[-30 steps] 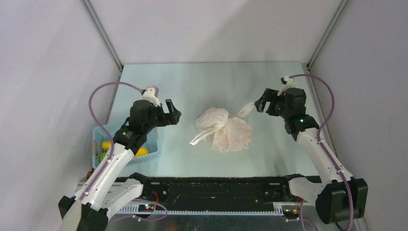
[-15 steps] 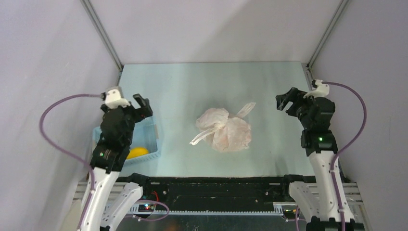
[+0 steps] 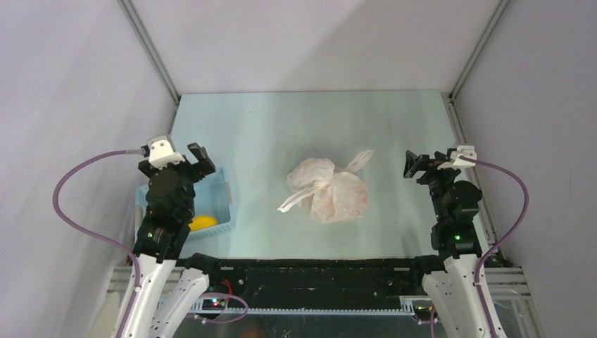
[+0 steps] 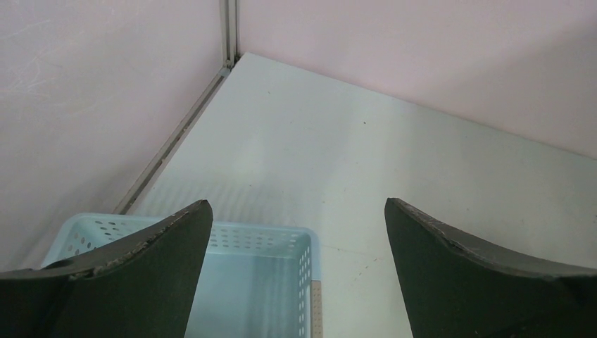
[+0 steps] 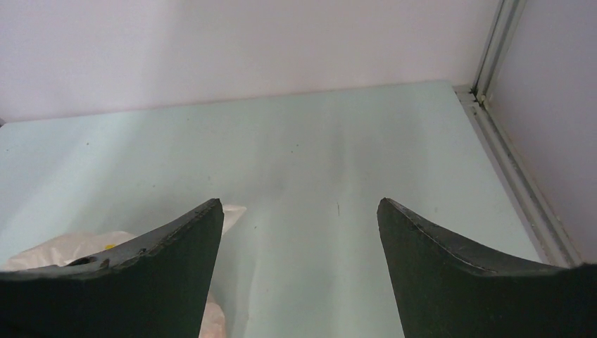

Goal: Place the fake fruits into the plastic bag and tie a complex knot
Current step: Reset both arms

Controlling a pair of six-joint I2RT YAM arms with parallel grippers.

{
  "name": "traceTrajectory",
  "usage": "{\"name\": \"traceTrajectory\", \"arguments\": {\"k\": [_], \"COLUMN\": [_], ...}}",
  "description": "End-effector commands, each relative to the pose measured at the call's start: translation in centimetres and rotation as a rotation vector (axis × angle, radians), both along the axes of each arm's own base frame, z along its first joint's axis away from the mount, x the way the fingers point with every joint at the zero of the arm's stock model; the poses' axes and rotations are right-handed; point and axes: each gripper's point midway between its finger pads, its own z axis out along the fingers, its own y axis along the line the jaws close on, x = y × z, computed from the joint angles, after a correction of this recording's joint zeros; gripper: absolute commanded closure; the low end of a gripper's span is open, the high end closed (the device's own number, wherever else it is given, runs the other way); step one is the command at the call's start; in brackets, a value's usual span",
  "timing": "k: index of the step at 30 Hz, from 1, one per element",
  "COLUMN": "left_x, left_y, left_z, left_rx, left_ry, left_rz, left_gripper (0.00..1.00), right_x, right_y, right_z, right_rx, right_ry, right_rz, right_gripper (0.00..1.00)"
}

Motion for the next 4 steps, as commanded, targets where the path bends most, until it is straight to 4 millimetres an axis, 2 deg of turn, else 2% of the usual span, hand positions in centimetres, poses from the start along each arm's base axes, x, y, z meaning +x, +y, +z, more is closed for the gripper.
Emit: {"name": "traceTrajectory", "arguments": {"k": [1,4], "left_x": [-0.08,0.02], "left_y": [0.42,0.65], "left_z": [1.49,0.97], "left_rx": [0.024,0.039], "left_ry": [-0.057,-0.042], "left_rz": [0.01,0.023], "left_gripper": [0.01,0.01], "right_x": [0.08,0.24], "right_y": [-0.52,-0.46], "right_z": [2.62,2.39], "right_rx": [-0.024,-0.024], "right_ry": [-0.097,-0.089], "right_rz": [-0.032,-0.029], "right_gripper": [0.15,0.15]}}
